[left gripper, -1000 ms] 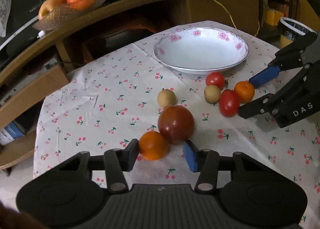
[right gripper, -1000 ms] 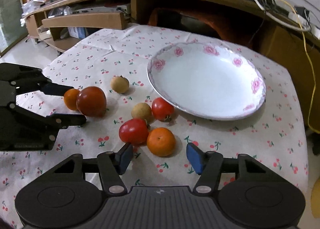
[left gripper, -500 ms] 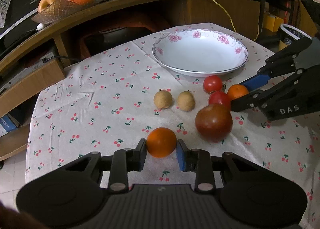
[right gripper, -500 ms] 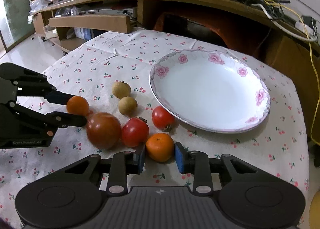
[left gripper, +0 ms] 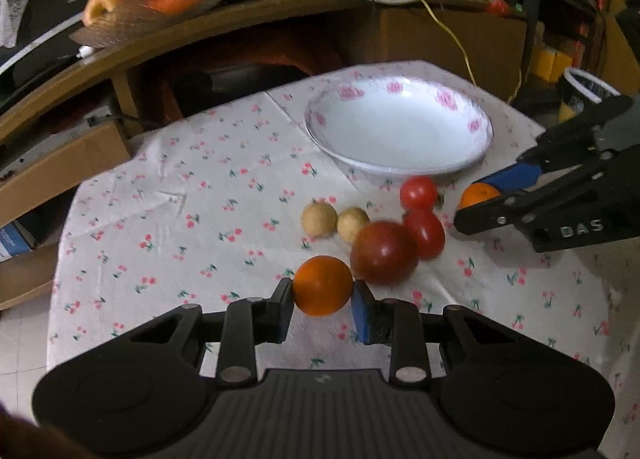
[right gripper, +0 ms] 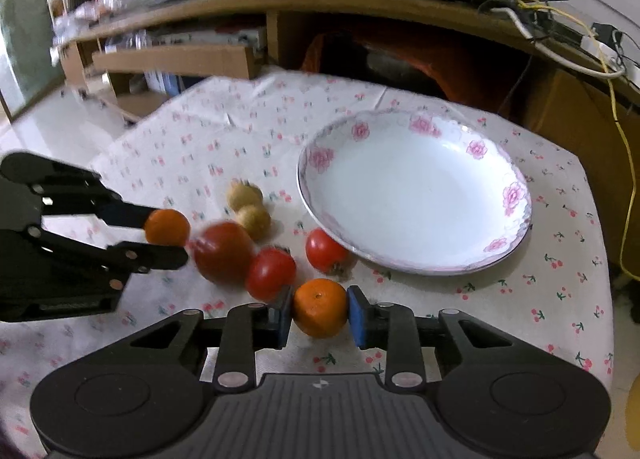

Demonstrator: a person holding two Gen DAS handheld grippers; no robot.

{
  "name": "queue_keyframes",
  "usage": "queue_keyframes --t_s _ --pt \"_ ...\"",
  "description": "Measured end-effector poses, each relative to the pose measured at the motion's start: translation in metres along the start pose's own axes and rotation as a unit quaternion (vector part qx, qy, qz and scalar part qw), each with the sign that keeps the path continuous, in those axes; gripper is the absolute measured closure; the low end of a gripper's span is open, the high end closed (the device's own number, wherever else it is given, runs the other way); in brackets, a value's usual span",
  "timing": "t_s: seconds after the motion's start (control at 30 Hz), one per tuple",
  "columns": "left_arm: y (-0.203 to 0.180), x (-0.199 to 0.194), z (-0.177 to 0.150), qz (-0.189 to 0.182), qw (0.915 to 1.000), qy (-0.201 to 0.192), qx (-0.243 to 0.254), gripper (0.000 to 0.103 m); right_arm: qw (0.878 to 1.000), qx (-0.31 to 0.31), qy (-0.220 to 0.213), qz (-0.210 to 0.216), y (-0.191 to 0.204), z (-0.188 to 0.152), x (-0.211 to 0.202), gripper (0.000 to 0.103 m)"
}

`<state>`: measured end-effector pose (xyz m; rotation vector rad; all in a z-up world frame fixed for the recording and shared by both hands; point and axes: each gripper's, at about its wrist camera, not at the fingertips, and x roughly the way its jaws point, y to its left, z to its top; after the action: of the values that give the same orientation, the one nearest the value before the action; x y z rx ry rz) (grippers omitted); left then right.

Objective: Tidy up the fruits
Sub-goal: 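Carry both oranges over the white bowl and open both tools to drop them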

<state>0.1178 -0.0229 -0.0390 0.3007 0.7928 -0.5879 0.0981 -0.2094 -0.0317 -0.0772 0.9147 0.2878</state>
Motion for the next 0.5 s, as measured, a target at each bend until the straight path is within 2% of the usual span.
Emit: queue_keyframes --t_s 0.13,0.27,0.5 --pt "0.001 -0.004 0.014 -0.016 0.9995 -0.013 -0.024 0.067 1.000 0.013 -0.027 -0.002 -0.005 0.007 -0.014 0.075" --pt "-0.011 0.004 0.041 -0.033 0.9989 -0.028 -0.018 0.067 0.998 0.025 -0.046 -0.022 -0.014 0.020 -0.014 0.075" --pt "-0.029 0.035 0.080 -0.035 0.9986 -0.040 0.005 0.067 0.997 0.039 -0.044 -0.052 -0.036 0.034 -0.001 0.075"
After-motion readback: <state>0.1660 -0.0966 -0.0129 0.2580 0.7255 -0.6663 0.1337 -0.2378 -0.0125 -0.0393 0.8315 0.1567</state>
